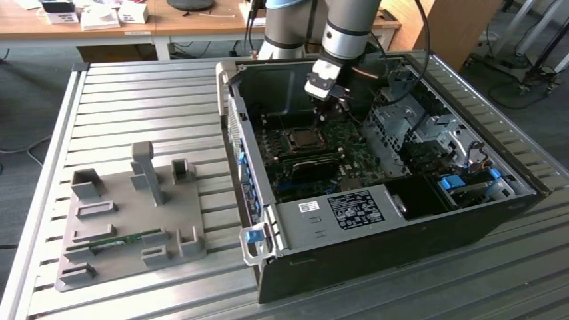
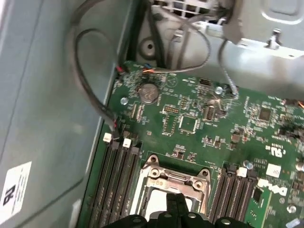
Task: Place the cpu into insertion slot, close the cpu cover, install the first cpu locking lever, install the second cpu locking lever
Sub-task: 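Close the cpu cover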
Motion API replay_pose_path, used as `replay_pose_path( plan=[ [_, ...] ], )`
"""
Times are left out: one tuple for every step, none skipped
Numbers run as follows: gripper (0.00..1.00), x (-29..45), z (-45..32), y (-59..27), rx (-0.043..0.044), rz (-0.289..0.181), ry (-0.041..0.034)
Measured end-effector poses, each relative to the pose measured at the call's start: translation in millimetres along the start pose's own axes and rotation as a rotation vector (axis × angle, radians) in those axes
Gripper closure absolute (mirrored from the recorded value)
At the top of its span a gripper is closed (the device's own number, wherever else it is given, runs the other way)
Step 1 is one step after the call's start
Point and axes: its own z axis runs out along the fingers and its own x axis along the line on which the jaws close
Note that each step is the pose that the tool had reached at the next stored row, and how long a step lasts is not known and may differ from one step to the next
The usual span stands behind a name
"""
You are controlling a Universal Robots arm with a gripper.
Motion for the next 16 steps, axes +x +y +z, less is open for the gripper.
replay_pose_path(
  plan=[
    [0.89, 0.0, 0.1, 0.0, 0.0002, -0.018, -0.0003],
    [0.89, 0.0, 0.2, 0.0, 0.0004, -0.036, -0.0004],
    [0.89, 0.0, 0.3, 0.0, 0.0007, -0.054, -0.0007],
    [0.89, 0.0, 0.4, 0.0, 0.0009, -0.073, -0.0009],
    [0.89, 0.0, 0.5, 0.0, 0.0012, -0.091, -0.0012],
    [0.89, 0.0, 0.6, 0.0, 0.0014, -0.109, -0.0014],
    [0.89, 0.0, 0.7, 0.0, 0.0016, -0.127, -0.0016],
    [0.89, 0.0, 0.7, 0.0, 0.0018, -0.145, -0.0018],
    [0.89, 0.0, 0.7, 0.0, 0.0022, -0.156, -0.0023],
    [0.89, 0.0, 0.8, 0.1, 0.0022, -0.158, -0.0028],
    [0.89, 0.0, 0.8, 0.1, 0.0023, -0.158, -0.0031],
    [0.89, 0.0, 0.7, 0.0, 0.0025, -0.158, -0.0035],
    [0.89, 0.0, 0.7, 0.0, 0.0026, -0.158, -0.0038],
    [0.89, 0.0, 0.7, 0.0, 0.0027, -0.158, -0.004],
    [0.89, 0.0, 0.7, 0.0, 0.0027, -0.16, -0.004],
    [0.89, 0.0, 0.7, 0.0, 0.003, -0.173, -0.0043]
  ],
)
